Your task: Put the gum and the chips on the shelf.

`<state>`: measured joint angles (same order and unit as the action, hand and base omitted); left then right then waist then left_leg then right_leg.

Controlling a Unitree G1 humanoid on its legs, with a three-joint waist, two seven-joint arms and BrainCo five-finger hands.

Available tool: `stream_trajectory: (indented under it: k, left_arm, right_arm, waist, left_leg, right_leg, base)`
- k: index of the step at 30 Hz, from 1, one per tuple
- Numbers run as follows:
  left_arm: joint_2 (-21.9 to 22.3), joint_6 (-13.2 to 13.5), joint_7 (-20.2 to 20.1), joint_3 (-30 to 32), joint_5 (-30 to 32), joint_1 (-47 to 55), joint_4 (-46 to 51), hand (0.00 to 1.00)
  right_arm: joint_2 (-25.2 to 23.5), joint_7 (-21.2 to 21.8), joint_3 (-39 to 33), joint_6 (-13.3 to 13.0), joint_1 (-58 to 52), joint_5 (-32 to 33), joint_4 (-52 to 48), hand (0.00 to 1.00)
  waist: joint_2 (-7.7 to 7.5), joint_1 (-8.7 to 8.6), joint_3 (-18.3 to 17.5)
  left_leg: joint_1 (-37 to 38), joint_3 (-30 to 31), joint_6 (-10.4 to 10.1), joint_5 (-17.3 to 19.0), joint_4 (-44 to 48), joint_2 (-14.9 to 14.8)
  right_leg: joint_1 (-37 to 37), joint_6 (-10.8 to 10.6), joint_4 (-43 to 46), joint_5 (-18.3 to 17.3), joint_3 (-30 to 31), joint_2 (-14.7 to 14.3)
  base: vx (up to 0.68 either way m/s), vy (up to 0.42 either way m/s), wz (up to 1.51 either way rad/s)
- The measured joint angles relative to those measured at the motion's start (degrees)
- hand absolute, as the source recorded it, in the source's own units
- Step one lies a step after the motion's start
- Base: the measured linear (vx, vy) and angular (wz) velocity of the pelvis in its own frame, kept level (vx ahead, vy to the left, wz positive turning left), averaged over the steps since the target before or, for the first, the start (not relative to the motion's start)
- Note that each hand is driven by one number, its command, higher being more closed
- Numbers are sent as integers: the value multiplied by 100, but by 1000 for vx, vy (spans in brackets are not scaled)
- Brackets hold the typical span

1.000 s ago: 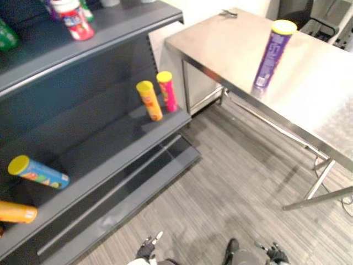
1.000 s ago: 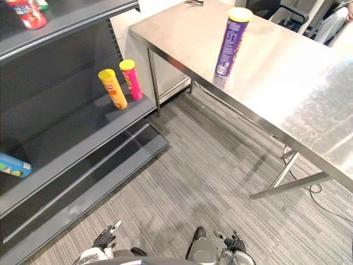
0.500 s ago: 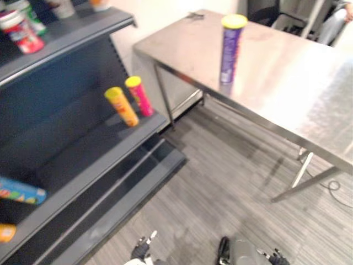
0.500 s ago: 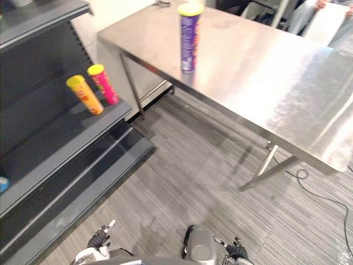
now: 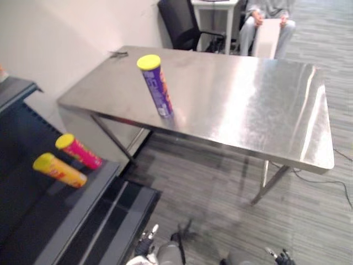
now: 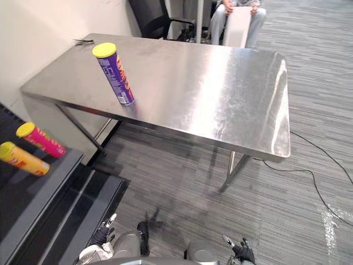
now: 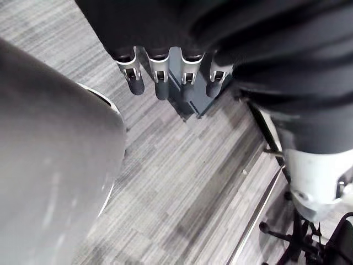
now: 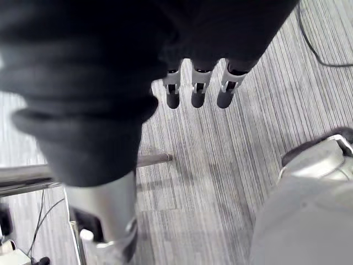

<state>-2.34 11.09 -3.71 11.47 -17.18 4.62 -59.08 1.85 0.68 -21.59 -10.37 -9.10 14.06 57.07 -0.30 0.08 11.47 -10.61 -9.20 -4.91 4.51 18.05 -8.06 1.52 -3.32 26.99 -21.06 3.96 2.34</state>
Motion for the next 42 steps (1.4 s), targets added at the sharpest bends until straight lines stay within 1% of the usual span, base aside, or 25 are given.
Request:
stream_trajectory:
  k: [2, 4, 6, 7, 8, 10, 12, 14, 15, 18, 20, 22, 24, 25, 26, 27, 28, 29, 31, 32, 33, 37, 39, 40, 42]
  left_arm:
    - [-92, 0, 18, 1, 57, 11, -44, 0]
    - [-131, -1, 22, 3, 173, -31, -176, 0]
    - [-146, -35, 22, -6, 230, -85, -416, 0]
    - [-148, -40, 21, -18, 232, -85, -466, 0]
    - [-175, -49, 20, -40, 235, -80, -596, 0]
    - [-172, -51, 22, -47, 238, -72, -707, 0]
    - [-176, -51, 21, -108, 270, -33, -727, 0]
    - [-176, -51, 24, -117, 329, -33, -758, 0]
    - [-187, -51, 40, -110, 453, -34, -754, 0]
    - [-200, -58, 53, -104, 461, -28, -745, 0]
    - [-237, -61, 53, -103, 463, 30, -676, 0]
    - [-280, -63, 55, -101, 483, 75, -661, 0]
    - [-289, -61, 54, -99, 484, 141, -610, 0]
    - [-298, -60, 54, -97, 485, 177, -581, 0]
    - [-307, -61, 54, -94, 486, 185, -585, 0]
    - [-301, -71, 54, -102, 499, 233, -595, 0]
    - [-289, -76, 50, -104, 500, 271, -592, 0]
    - [-288, -76, 50, -104, 500, 282, -584, 0]
    - [-318, -87, 46, -104, 501, 288, -583, 0]
    - [-358, -120, 38, -102, 517, 304, -565, 0]
    - [-406, -135, 28, -102, 656, 348, -517, 0]
    - [-458, -170, -14, -106, 905, 374, -410, 0]
    - [-459, -171, -58, -108, 948, 386, -358, 0]
    - [-463, -170, -71, -106, 948, 396, -346, 0]
    - [-476, -170, -108, -132, 949, 408, -294, 0]
  right_arm:
    - [-188, 26, -42, 17, -18, -3, 20, 0]
    - [-223, 62, -85, 32, -24, -10, 36, 0]
    - [-203, 94, -295, 36, -13, -12, 219, 0]
    - [-178, 94, -293, 41, -13, -12, 277, 0]
    - [-121, 100, -295, 43, -6, -12, 395, 0]
    - [-65, 104, -367, 50, -5, -12, 512, 0]
    - [0, 104, -622, 52, -1, -8, 690, 0]
    - [22, 92, -805, 73, -14, -4, 729, 0]
    - [110, 77, -1147, 115, 22, -1, 853, 0]
    - [354, -11, -1913, 169, 115, 125, 898, 0]
    - [678, -109, -2560, 178, 252, 233, 851, 0]
    - [1049, -214, -3039, 179, 440, 362, 564, 0]
    - [1352, -357, -3230, 179, 596, 509, 16, 0]
    - [1475, -531, -3231, 165, 684, 511, -640, 0]
    - [1522, -660, -3201, 140, 731, 497, -1024, 0]
    - [1592, -829, -3172, 92, 806, 496, -1842, 0]
    - [1670, -1040, -3154, -1, 798, 362, -2615, 0]
    - [1707, -1130, -3154, -45, 808, 329, -2946, 0]
    - [1790, -1399, -3134, -180, 938, 83, -3737, 0]
    - [1795, -1515, -3075, -244, 1092, -145, -4171, 0]
    - [1813, -1549, -2863, -258, 1247, -301, -4598, 0]
    - [1851, -1361, -1855, -397, 1521, -607, -5713, 0]
    - [1880, -967, -1263, -500, 1719, -748, -6105, 0]
    - [1904, -870, -1109, -522, 1787, -743, -6121, 0]
    - [2038, -613, -430, -526, 2077, -707, -6103, 0]
  waist:
    - [-162, 4, -131]
    - [-218, -6, -167]
    - [-205, -15, -320]
    - [-176, -9, -376]
    - [-98, -7, -481]
    - [-24, -6, -587]
    - [3, -32, -691]
    - [-8, -37, -700]
    - [-9, -41, -735]
    - [-8, -36, -762]
    - [-10, -26, -770]
    - [-6, -24, -782]
    - [-25, -54, -787]
    - [-29, -57, -792]
    - [-38, -68, -786]
    - [1, -153, -809]
    - [36, -166, -832]
    - [40, -159, -835]
    - [13, -164, -841]
    - [-35, -165, -860]
    - [-90, -172, -867]
    - [-99, -156, -911]
    - [-122, -133, -920]
    - [-136, -121, -925]
    - [-160, -43, -941]
  left_leg:
    - [-2, -186, 118, 143, 26, 135]
    - [83, -288, 220, 211, -5, 289]
    - [179, -435, 321, 276, -106, 450]
    - [190, -453, 332, 281, -157, 471]
    - [197, -482, 352, 282, -226, 489]
    - [308, -589, 427, 226, -463, 528]
    - [424, -621, 464, 67, -848, 639]
    - [492, -619, 456, -21, -1075, 709]
    - [556, -606, 477, -175, -1372, 801]
    - [639, -572, 465, -370, -1768, 898]
    - [732, -544, 441, -456, -2014, 958]
    - [790, -538, 447, -523, -2203, 1008]
    - [781, -481, 452, -570, -2329, 1062]
    - [752, -449, 443, -616, -2383, 1095]
    - [736, -441, 438, -661, -2383, 1111]
    - [701, -415, 450, -684, -2383, 1110]
    - [706, -385, 458, -693, -2383, 1103]
    - [710, -368, 463, -698, -2382, 1095]
    - [671, -260, 476, -722, -2352, 1072]
    - [653, -243, 554, -784, -2354, 1040]
    - [653, -241, 556, -785, -2353, 1010]
    - [640, -132, 556, -786, -2353, 891]
    - [613, -93, 554, -787, -2352, 824]
    - [613, -86, 554, -787, -2352, 826]
    - [609, -78, 556, -789, -2352, 861]
  right_leg:
    - [-88, -44, -249, 18, 86, 186]
    - [-199, -205, -503, 120, 123, 361]
    - [-288, -314, -731, 236, 161, 539]
    - [-288, -311, -796, 297, 179, 559]
    - [-284, -347, -921, 447, 217, 569]
    - [-286, -347, -1100, 655, 268, 592]
    - [-294, -344, -1327, 870, 266, 626]
    - [-308, -371, -1426, 944, 244, 671]
    - [-311, -360, -1574, 1045, 184, 725]
    - [-315, -358, -1774, 1189, 92, 771]
    - [-309, -355, -1862, 1242, 86, 791]
    - [-274, -354, -1919, 1241, 86, 812]
    - [-215, -325, -2031, 1215, 86, 834]
    - [-163, -266, -2094, 1136, 78, 856]
    - [-142, -290, -2108, 1075, 75, 872]
    - [-66, -303, -2089, 1011, 65, 872]
    - [-69, -313, -2070, 966, 38, 860]
    - [-77, -312, -2070, 964, 25, 850]
    - [-81, -375, -2072, 1006, -40, 810]
    - [-80, -470, -2071, 1070, -38, 771]
    - [-76, -483, -2073, 1080, -30, 741]
    - [-67, -474, -2076, 1231, -38, 615]
    - [-51, -462, -2084, 1352, -57, 574]
    - [-55, -465, -2089, 1362, -63, 577]
    - [-59, -465, -2090, 1377, -66, 587]
  base:
    - [220, 301, -31]
    - [181, 285, -13]
    - [79, 199, -16]
    - [76, 199, -26]
    - [48, 143, -27]
    - [23, 130, -29]
    - [3, 108, -14]
    - [-8, 104, 2]
    - [-21, 93, 5]
    - [-35, 73, 0]
    - [-39, 32, -17]
    - [-43, 9, -23]
    - [-32, -17, -29]
    - [-29, -31, -34]
    - [-32, -47, -27]
    - [-21, -76, -8]
    - [-3, -80, 1]
    - [29, -74, 12]
    - [71, -65, 14]
    - [101, -75, 5]
    - [84, -60, -1]
    - [64, -46, 2]
    - [42, -6, 8]
    - [30, 14, 5]
    - [8, 7, 2]
